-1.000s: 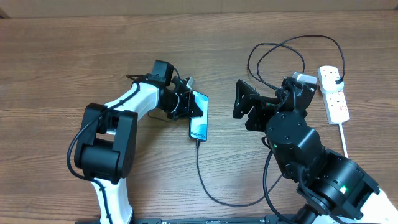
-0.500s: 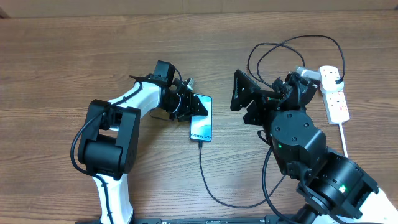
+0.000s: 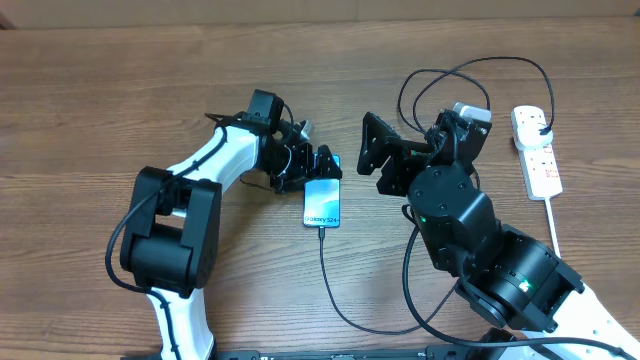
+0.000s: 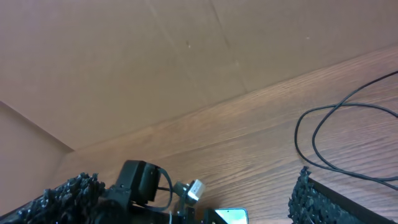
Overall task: Plug charger to phone and switch on socket
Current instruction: 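Lay the phone flat on the table and move right gripper to power strip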
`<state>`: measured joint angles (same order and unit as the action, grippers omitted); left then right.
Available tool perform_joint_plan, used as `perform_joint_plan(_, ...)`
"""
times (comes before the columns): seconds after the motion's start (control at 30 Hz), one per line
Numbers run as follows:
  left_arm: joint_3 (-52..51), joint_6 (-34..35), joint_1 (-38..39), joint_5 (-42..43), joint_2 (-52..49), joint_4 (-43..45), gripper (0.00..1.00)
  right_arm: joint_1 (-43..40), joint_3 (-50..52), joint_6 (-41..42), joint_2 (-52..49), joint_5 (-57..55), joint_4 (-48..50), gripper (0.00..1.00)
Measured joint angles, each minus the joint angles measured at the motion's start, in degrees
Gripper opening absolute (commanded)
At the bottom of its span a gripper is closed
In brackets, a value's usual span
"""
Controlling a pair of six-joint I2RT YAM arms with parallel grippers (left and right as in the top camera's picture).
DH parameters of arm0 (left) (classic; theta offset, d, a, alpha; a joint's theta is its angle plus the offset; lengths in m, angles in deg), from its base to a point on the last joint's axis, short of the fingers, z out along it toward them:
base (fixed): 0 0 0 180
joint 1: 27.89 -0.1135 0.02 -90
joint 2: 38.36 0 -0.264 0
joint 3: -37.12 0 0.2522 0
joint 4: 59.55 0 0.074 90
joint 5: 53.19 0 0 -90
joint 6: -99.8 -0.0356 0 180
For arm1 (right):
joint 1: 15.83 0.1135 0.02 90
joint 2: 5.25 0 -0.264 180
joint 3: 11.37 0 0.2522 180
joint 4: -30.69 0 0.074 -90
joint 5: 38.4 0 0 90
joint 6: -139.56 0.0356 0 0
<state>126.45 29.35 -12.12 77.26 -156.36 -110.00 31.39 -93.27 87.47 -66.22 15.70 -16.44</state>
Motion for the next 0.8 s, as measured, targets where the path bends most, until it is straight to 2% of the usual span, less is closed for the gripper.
perform_joint_plan(0.8, 0.2, 0.0, 0.0, -2.4, 0.4, -0.2, 1.00, 0.0, 0.0, 0.0, 0.0, 0.4, -4.0, 1.00)
